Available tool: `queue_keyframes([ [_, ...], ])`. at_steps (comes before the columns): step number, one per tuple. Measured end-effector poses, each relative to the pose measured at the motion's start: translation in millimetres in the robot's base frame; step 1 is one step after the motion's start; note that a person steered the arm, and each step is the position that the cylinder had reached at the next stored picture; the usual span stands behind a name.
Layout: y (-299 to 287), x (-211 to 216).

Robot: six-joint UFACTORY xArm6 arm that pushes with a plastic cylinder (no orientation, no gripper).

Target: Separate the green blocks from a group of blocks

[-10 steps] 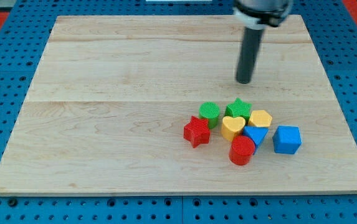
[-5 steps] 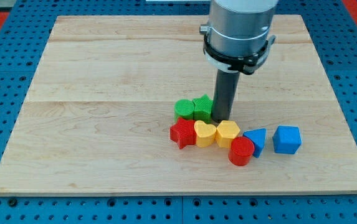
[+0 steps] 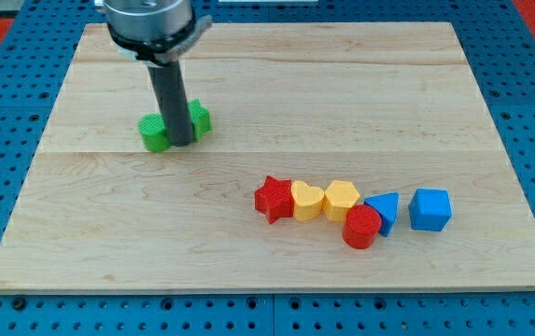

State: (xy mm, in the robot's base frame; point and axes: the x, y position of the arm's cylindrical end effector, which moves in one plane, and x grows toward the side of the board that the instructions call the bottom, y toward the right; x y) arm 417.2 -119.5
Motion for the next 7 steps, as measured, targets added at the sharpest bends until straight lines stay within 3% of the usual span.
queue_keyframes([
  [1, 16.9, 33.5],
  [2, -5.1, 49.3],
  [3, -46.7, 29.9],
  [6, -9.5, -18.5],
  [7, 15.3, -8.5],
])
